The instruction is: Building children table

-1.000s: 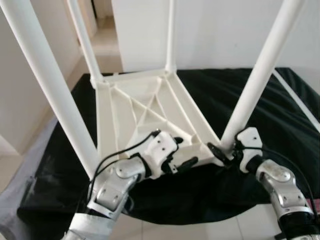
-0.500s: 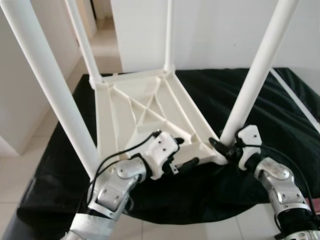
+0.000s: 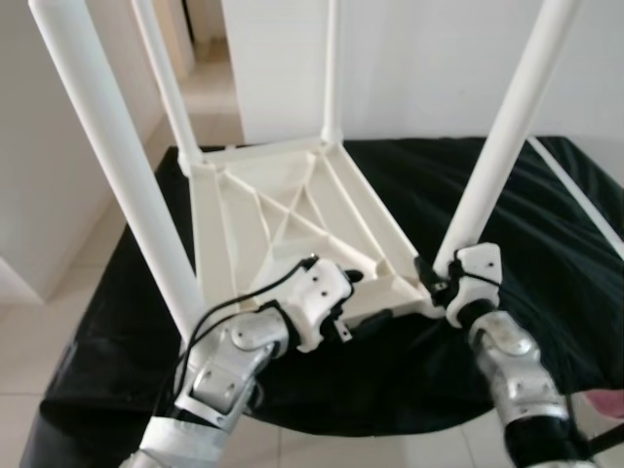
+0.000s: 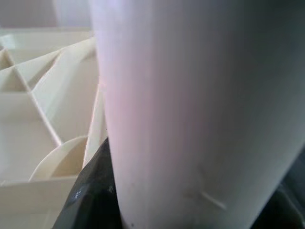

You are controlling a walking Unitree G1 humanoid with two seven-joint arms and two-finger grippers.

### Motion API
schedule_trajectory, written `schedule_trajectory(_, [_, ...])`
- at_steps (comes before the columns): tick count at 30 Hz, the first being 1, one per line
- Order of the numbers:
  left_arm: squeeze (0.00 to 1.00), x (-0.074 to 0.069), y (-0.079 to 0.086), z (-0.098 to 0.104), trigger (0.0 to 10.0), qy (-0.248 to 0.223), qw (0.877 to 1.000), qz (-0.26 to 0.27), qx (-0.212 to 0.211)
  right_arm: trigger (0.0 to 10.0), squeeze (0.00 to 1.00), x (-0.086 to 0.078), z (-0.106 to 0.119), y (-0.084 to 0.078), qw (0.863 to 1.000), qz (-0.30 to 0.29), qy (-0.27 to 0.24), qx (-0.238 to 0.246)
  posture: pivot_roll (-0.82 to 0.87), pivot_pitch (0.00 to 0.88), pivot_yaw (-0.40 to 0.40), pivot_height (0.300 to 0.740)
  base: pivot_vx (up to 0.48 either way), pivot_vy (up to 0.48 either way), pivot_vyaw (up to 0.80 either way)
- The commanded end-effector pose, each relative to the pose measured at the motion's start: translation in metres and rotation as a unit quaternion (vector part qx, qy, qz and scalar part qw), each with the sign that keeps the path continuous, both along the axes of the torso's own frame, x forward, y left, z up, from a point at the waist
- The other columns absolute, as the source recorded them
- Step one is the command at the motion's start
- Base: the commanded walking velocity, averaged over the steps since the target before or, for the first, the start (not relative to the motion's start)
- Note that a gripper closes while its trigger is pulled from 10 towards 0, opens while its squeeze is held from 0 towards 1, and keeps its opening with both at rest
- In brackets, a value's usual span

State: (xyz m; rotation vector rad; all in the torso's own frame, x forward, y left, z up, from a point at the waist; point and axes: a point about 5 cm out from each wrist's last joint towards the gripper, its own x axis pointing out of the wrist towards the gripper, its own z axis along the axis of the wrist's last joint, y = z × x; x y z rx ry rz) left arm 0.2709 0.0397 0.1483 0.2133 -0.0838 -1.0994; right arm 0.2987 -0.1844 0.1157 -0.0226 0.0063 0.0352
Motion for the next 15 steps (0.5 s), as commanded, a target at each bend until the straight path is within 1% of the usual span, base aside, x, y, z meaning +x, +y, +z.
schedule_trajectory(1, [0.0, -0.001, -0.001, -0.003, 10.0, 0.003, 1.0, -0.01, 0.005, 10.0, 0.0, -0.009, -0.021, 0.001, 0.998, -0.036, 0.055, 0.017, -0.11, 0.0, 0.022, 0.74, 0.0, 0.0, 0.0])
schedule_trajectory(2, [0.0, -0.001, -0.001, -0.002, 10.0, 0.003, 1.0, -0.011, 0.004, 10.0, 0.0, -0.01, -0.022, 0.006, 0.996, -0.064, 0.056, 0.038, -0.11, 0.0, 0.021, 0.74, 0.0, 0.0, 0.0])
schedule_trajectory(3, [0.0, -0.001, -0.001, -0.002, 10.0, 0.003, 1.0, -0.011, 0.004, 10.0, 0.0, -0.01, -0.022, 0.006, 0.996, -0.064, 0.056, 0.038, -0.11, 0.0, 0.021, 0.74, 0.0, 0.0, 0.0])
schedule_trajectory(6, [0.0, 0.0, -0.003, -0.001, 10.0, 0.001, 1.0, -0.011, 0.003, 10.0, 0.0, -0.013, -0.024, 0.019, 0.986, -0.124, 0.067, 0.084, -0.11, 0.0, 0.019, 0.74, 0.0, 0.0, 0.0])
schedule_trajectory(7, [0.0, 0.0, -0.003, -0.001, 10.0, 0.001, 1.0, -0.011, 0.003, 10.0, 0.0, -0.013, -0.024, 0.019, 0.986, -0.124, 0.067, 0.084, -0.11, 0.0, 0.019, 0.74, 0.0, 0.0, 0.0])
schedule_trajectory(9, [0.0, 0.0, -0.003, -0.001, 10.0, 0.002, 1.0, -0.011, 0.001, 10.0, 0.0, -0.014, -0.023, 0.027, 0.983, -0.135, 0.074, 0.097, -0.11, 0.002, 0.02, 0.74, 0.0, 0.0, 0.0])
schedule_trajectory(11, [0.0, 0.0, -0.003, -0.001, 10.0, 0.003, 1.0, -0.013, 0.002, 10.0, 0.0, -0.016, -0.026, 0.029, 0.982, -0.14, 0.083, 0.098, -0.11, 0.003, 0.021, 0.74, 0.0, 0.0, 0.0])
schedule_trajectory(14, [0.0, -0.001, -0.004, -0.002, 10.0, 0.004, 1.0, -0.016, 0.003, 10.0, 0.0, -0.02, -0.031, 0.025, 0.979, -0.152, 0.097, 0.095, -0.12, 0.0, 0.022, 0.74, 0.0, 0.0, 0.0])
schedule_trajectory(15, [0.0, -0.001, -0.004, -0.002, 10.0, 0.003, 1.0, -0.016, 0.003, 10.0, 0.0, -0.021, -0.029, 0.023, 0.98, -0.151, 0.092, 0.092, -0.12, 0.005, 0.023, 0.74, 0.0, 0.0, 0.0])
